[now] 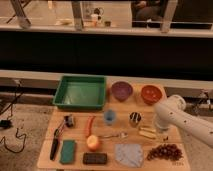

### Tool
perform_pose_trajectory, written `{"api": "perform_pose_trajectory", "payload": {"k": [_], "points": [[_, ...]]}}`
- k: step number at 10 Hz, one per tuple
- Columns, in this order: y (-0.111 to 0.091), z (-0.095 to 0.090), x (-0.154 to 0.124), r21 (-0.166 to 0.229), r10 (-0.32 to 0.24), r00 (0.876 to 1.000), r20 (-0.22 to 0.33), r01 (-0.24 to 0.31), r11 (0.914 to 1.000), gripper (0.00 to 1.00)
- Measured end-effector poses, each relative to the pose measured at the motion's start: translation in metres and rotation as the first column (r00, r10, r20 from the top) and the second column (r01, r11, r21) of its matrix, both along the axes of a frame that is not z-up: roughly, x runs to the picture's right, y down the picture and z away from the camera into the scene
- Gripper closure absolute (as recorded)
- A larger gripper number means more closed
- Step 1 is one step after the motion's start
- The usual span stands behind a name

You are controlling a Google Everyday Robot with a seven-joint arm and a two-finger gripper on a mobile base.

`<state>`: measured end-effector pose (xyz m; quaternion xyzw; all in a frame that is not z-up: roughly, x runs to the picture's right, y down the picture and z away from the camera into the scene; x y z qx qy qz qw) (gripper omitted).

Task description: Place banana in paper cup

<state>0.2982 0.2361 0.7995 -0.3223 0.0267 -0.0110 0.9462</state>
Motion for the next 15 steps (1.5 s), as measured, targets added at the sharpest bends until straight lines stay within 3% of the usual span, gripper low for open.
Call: {"api": "perform_pose_trajectory", "payload": {"k": [5,10,11,15], "points": [[0.01,0.005,-0.002,-0.018,-0.009,1.0,0.004,0.009,0.9998,0.37],[0.008,0.006,-0.008,-0.012,-0.002,1.0,0.013,0.003,0.9999,0.87],[0.008,0.006,-0.008,-0.014,0.003,1.0,0.016,-0.002,0.9999,0.91],[0.001,-0.003,-0.01,-0.007,0.027,0.999,0.042,-0.027,0.9996,0.91]]}}
